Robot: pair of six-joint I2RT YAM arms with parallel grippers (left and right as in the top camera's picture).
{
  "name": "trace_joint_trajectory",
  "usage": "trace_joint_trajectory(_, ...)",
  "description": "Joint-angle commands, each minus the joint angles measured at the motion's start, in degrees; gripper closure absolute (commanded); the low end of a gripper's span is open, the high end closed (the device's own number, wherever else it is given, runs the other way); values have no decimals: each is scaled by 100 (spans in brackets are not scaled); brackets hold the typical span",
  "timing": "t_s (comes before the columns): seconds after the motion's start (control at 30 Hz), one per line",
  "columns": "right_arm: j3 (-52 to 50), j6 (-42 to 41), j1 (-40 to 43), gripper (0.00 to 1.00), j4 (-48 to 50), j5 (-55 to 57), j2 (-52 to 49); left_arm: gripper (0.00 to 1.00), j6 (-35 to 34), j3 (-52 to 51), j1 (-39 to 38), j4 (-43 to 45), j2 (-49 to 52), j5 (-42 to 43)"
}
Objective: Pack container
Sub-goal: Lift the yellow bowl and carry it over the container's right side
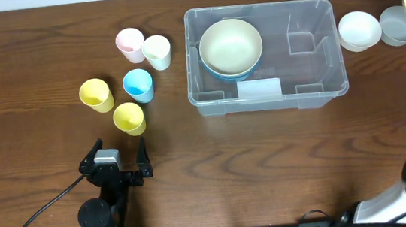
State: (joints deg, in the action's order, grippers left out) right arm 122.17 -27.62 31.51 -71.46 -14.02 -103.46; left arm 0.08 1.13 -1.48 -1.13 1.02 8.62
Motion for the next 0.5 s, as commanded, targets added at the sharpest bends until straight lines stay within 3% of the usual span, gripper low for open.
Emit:
trace_joint_trajectory(0.0,105,254,-719,99,55,-680,354,2,76,-87,39,-208,2,122)
trace_joint_trajectory(0.23,37,540,-2391,99,7,426,-52,2,76,-87,39,-208,2,122)
trace_joint_trajectory(0.47,37,319,-3016,99,28,824,-946,2,76,-87,39,-208,2,122)
